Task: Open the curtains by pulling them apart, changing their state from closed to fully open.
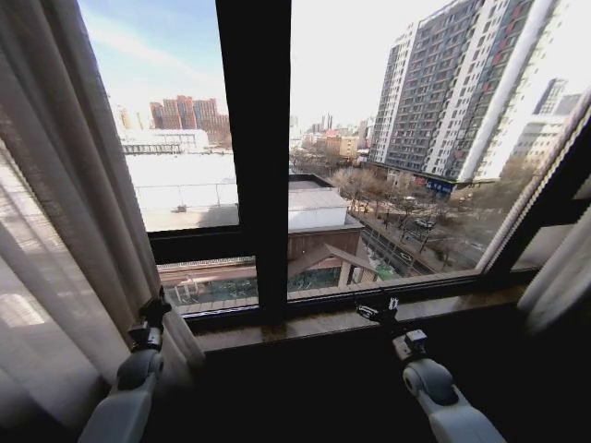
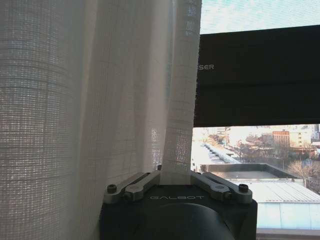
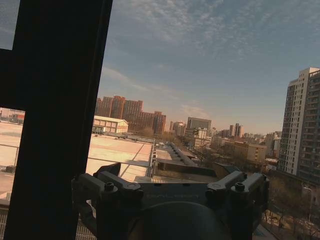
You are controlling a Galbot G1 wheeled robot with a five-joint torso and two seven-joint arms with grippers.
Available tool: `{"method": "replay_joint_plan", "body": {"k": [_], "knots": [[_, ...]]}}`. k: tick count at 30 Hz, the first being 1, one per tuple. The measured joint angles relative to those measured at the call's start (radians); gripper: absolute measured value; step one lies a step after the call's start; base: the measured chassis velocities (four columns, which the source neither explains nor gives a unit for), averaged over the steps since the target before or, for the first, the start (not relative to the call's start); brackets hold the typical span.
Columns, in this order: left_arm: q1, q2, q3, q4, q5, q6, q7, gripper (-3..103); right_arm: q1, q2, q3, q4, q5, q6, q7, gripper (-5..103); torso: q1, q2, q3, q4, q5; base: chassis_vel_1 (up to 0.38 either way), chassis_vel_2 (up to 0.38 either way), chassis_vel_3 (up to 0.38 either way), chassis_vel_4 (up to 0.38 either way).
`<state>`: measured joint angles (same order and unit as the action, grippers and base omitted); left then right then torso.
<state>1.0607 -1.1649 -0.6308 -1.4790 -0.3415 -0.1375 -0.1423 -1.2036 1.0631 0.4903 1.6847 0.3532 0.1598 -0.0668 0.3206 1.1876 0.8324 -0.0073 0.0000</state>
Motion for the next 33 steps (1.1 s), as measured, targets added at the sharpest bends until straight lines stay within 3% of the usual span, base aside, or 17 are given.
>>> {"method": "replay_joint_plan", "body": {"k": [18,23,33], "knots": [[0.006,0.001,-0.005,0.005,0.003,-0.012,-0.003,0,0.0,0.0,0.0,0.0,0.0,0.0,0.0,100,0.0,0.0,0.0,0.0002,0.0003,0.41,0.275,-0.416,-0.263],[0.012,0.001,-0.007,0.008,0.004,-0.019,-0.004,0,0.0,0.0,0.0,0.0,0.0,0.0,0.0,100,0.0,0.0,0.0,0.0,-0.0008,0.126,0.159,-0.112,-0.163],[0.015,0.001,-0.007,0.016,0.011,-0.023,-0.005,0,0.0,0.0,0.0,0.0,0.0,0.0,0.0,100,0.0,0.0,0.0,-0.0009,0.0005,-0.023,-0.018,0.031,0.022]]}}
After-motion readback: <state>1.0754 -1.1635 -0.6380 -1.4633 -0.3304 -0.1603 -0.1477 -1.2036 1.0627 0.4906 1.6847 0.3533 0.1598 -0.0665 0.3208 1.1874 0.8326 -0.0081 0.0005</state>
